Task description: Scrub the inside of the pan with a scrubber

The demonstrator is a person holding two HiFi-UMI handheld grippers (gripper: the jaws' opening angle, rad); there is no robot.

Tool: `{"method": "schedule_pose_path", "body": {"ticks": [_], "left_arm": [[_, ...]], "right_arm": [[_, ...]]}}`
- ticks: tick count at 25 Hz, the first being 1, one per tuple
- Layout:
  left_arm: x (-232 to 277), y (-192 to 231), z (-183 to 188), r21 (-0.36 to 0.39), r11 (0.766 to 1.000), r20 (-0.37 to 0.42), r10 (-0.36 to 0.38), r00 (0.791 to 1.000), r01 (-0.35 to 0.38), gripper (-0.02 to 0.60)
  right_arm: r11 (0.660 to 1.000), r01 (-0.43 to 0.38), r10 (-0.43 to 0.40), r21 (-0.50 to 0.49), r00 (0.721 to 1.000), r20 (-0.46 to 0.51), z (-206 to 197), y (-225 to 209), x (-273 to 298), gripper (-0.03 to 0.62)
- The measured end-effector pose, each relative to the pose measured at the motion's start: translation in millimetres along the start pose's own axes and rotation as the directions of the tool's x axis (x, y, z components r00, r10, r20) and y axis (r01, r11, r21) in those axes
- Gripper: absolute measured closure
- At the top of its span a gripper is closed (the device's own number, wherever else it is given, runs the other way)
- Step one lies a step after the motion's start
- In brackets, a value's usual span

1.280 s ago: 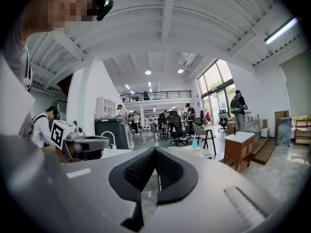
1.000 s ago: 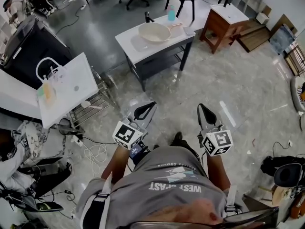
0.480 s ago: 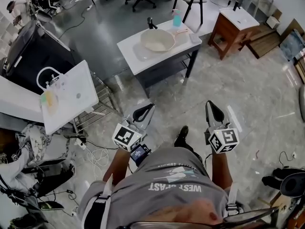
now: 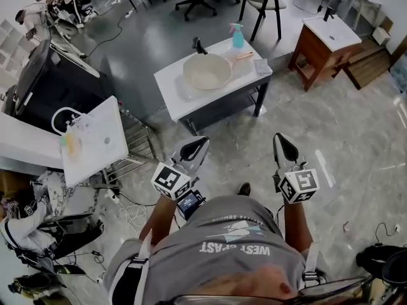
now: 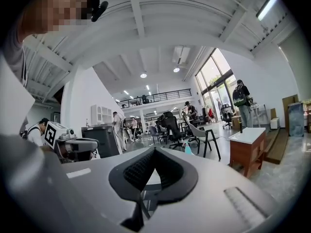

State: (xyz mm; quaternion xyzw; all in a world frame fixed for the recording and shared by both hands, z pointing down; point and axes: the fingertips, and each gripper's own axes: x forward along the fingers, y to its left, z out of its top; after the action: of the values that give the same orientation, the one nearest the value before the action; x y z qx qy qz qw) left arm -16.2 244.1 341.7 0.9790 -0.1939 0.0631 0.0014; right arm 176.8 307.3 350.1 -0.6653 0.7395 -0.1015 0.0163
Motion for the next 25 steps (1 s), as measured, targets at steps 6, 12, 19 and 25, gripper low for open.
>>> {"method": "schedule_pose_path", "body": {"ticks": [6,12,19,25], "left_arm": [[58.8,9.4,14.4,0.024,0.999,-0.003,0.027,1.0,-0.027,0.58],[93.5,38.2,18.7,0.031,0.998,-0.013,0.052,0.999,-0.052,0.58],[141.7,81.1,6.7,0.012,1.0,0.01,0.005,1.0,-0.005,0.58],[182.2,127.8,14.5,-0.003,0.999,0.034,-0.053,0.998,0.053,0.58]], "right_arm": [[0.999,-0.037,0.037,0.017,0.999,-0.008,5.0,-50.3,34.3,0.592],[0.997,-0.078,0.079,0.021,0.997,-0.024,8.6,-67.5,75.4,0.592],[1.0,-0.022,0.022,-0.004,1.0,-0.019,13.5,-92.7,116.0,0.592],[0.999,0.033,-0.034,-0.015,0.999,-0.041,24.7,-101.5,151.6,0.592]]}}
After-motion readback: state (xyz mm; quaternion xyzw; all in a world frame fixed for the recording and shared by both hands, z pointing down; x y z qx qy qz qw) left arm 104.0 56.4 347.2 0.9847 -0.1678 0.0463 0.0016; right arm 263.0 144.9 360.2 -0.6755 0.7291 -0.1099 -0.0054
